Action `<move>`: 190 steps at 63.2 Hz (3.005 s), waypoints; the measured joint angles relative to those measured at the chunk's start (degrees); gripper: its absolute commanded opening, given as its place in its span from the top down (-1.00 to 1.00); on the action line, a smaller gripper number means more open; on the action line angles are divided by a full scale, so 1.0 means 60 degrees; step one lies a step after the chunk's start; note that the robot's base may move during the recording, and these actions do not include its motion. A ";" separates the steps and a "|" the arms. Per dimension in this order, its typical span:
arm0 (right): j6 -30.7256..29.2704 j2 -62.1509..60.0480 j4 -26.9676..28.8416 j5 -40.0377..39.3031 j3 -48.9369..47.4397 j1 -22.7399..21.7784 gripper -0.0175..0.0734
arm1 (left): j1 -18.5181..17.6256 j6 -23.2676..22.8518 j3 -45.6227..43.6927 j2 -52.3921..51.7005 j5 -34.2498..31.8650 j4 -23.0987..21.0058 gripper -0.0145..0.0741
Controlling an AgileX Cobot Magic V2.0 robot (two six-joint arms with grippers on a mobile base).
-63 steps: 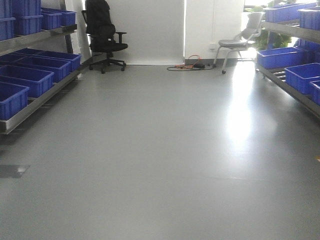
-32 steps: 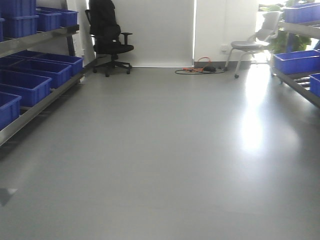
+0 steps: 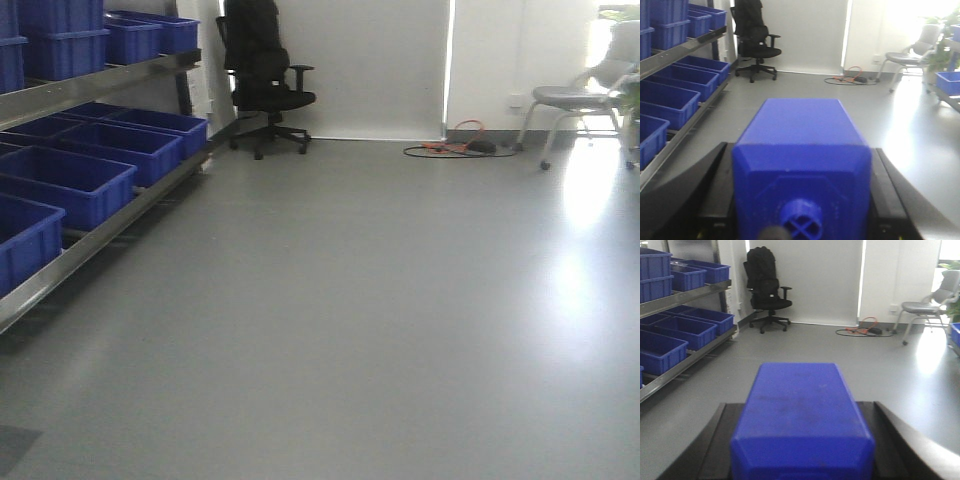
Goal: Pick and sort blue part to right shelf
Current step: 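Turn the base and drive toward the shelf of blue bins, then approach the shelf and bring both held parts over the bins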
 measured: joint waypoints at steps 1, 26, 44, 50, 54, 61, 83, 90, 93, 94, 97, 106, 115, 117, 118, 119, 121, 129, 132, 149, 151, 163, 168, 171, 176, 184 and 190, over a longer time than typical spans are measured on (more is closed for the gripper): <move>0.0000 0.0000 0.0000 0.0000 0.0000 0.0000 -0.29 | 0.0000 0.0000 0.0000 0.0000 0.0000 0.0000 -0.15; 0.0000 -0.0008 -0.0013 0.0000 0.0015 0.0000 -0.29 | 0.0000 0.0000 0.0000 0.0000 0.0000 0.0000 -0.15; 0.0000 -0.0008 -0.0013 0.0000 0.0015 0.0000 -0.29 | 0.0000 0.0000 0.0000 0.0000 0.0000 0.0000 -0.15; 0.0000 -0.0008 -0.0013 0.0000 0.0015 0.0000 -0.29 | 0.0000 0.0000 0.0000 0.0000 0.0000 0.0000 -0.15; 0.0000 -0.0008 -0.0013 0.0000 0.0015 0.0000 -0.29 | 0.0000 0.0000 0.0000 0.0000 0.0000 0.0000 -0.15; 0.0000 -0.0008 -0.0013 0.0000 0.0015 0.0000 -0.29 | 0.0000 0.0000 0.0000 0.0000 0.0000 0.0000 -0.15; 0.0000 -0.0008 -0.0013 0.0000 0.0015 0.0000 -0.29 | 0.0000 0.0000 0.0000 0.0000 0.0000 0.0000 -0.15; 0.0000 -0.0008 -0.0013 0.0000 0.0015 0.0000 -0.29 | 0.0000 0.0000 0.0000 0.0000 0.0000 0.0000 -0.15; 0.0000 -0.0008 -0.0013 0.0000 0.0015 0.0000 -0.29 | 0.0000 0.0000 0.0000 0.0000 0.0000 0.0000 -0.15; 0.0000 -0.0008 -0.0013 0.0000 0.0015 0.0000 -0.29 | 0.0000 0.0000 0.0000 0.0000 0.0000 0.0000 -0.15; 0.0000 -0.0008 -0.0013 0.0000 0.0015 0.0000 -0.29 | 0.0000 0.0000 0.0000 0.0000 0.0000 0.0000 -0.15; 0.0000 -0.0008 -0.0013 0.0000 0.0015 0.0000 -0.29 | 0.0000 0.0000 0.0000 0.0000 0.0000 0.0000 -0.15; 0.0000 -0.0008 -0.0013 0.0000 0.0015 0.0000 -0.29 | 0.0000 0.0000 0.0000 0.0000 0.0000 0.0000 -0.15; 0.0000 -0.0008 -0.0013 0.0000 0.0015 0.0000 -0.29 | 0.0000 0.0000 0.0000 0.0000 0.0000 0.0000 -0.15; 0.0000 -0.0008 -0.0013 0.0000 0.0015 0.0000 -0.29 | 0.0000 0.0000 0.0000 0.0000 0.0000 0.0000 -0.15; 0.0000 -0.0008 -0.0013 0.0000 0.0015 0.0000 -0.29 | 0.0000 0.0000 0.0000 0.0000 0.0000 0.0000 -0.15; 0.0000 -0.0008 -0.0013 0.0000 0.0015 0.0000 -0.29 | 0.0000 0.0000 0.0000 0.0000 0.0000 0.0000 -0.15; 0.0000 -0.0008 -0.0013 0.0000 0.0015 0.0000 -0.29 | 0.0000 0.0000 0.0000 0.0000 0.0000 0.0000 -0.15; 0.0000 -0.0008 -0.0013 0.0000 0.0015 0.0000 -0.29 | 0.0000 0.0000 0.0000 0.0000 0.0000 0.0000 -0.15; 0.0000 -0.0008 -0.0013 0.0000 0.0015 0.0000 -0.29 | 0.0000 0.0000 0.0000 0.0000 0.0000 0.0000 -0.15; 0.0000 -0.0008 -0.0013 0.0000 0.0015 0.0000 -0.29 | 0.0000 0.0000 0.0000 0.0000 0.0000 0.0000 -0.15; 0.0000 -0.0008 -0.0013 0.0000 0.0015 0.0000 -0.29 | 0.0000 0.0000 0.0000 0.0000 0.0000 0.0000 -0.15; 0.0000 -0.0008 -0.0013 0.0000 0.0015 0.0000 -0.29 | 0.0000 0.0000 0.0000 0.0000 0.0000 0.0000 -0.15; 0.0000 -0.0008 -0.0013 0.0000 0.0015 0.0000 -0.29 | 0.0000 0.0000 0.0000 0.0000 0.0000 0.0000 -0.15; 0.0000 -0.0008 -0.0013 0.0000 0.0015 0.0000 -0.29 | 0.0000 0.0000 0.0000 0.0000 0.0000 0.0000 -0.15; 0.0000 -0.0008 -0.0013 0.0000 0.0015 0.0000 -0.29 | 0.0000 0.0000 0.0000 0.0000 0.0000 0.0000 -0.15; 0.0000 -0.0008 -0.0013 0.0000 0.0015 0.0000 -0.29 | 0.0000 0.0000 0.0000 0.0000 0.0000 0.0000 -0.15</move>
